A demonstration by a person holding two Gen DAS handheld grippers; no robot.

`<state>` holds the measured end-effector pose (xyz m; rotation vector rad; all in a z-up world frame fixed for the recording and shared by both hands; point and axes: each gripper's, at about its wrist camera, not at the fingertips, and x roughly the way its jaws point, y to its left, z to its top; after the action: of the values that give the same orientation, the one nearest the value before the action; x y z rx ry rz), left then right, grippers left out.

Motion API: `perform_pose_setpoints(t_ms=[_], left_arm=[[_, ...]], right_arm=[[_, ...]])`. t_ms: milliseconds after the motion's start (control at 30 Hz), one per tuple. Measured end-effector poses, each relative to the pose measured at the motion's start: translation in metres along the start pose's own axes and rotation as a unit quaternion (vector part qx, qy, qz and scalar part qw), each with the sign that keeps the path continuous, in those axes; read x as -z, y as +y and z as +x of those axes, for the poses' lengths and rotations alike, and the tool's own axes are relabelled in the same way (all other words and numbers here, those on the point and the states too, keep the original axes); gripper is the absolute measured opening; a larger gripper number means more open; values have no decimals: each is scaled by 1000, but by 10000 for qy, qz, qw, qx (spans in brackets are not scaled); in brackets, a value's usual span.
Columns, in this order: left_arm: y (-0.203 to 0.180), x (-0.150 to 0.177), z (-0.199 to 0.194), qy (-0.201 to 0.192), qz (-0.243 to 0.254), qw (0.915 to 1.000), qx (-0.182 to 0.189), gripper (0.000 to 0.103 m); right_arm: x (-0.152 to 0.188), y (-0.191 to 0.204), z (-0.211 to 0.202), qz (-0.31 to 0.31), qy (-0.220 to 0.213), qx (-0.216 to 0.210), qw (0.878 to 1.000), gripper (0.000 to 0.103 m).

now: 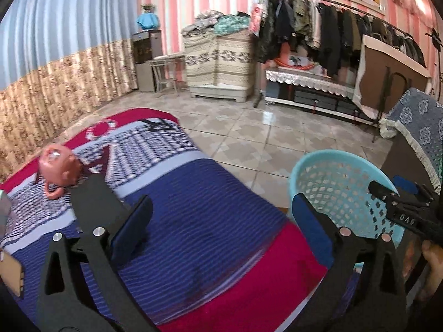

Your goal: Collect trash

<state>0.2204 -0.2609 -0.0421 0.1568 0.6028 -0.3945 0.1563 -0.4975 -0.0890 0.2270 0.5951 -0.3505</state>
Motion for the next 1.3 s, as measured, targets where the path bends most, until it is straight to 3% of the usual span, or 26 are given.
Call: perform_pose_setpoints(t_ms=[67,400,633,867,1300], left_arm=[[10,2,-10,-55,37,9998,-171,97],[53,32,-67,-277,159,9959,-849,97],[82,61,-116,-283,-98,9947,-988,97],[111,86,-154,-295,-479,9874,-1477,98],[120,118,-206,-705,-718,9826,-1562,98]], right_arm=[[-1,2,-4,14,-46,26,10000,98],[3,25,-25,-86,-149,-157,9997,98],[7,64,-62,-351,-399,-446,9976,98],[22,111,-97,-614,-383,-870,9936,98],[58,169,-180,-1152,-779,-1119,9839,98]])
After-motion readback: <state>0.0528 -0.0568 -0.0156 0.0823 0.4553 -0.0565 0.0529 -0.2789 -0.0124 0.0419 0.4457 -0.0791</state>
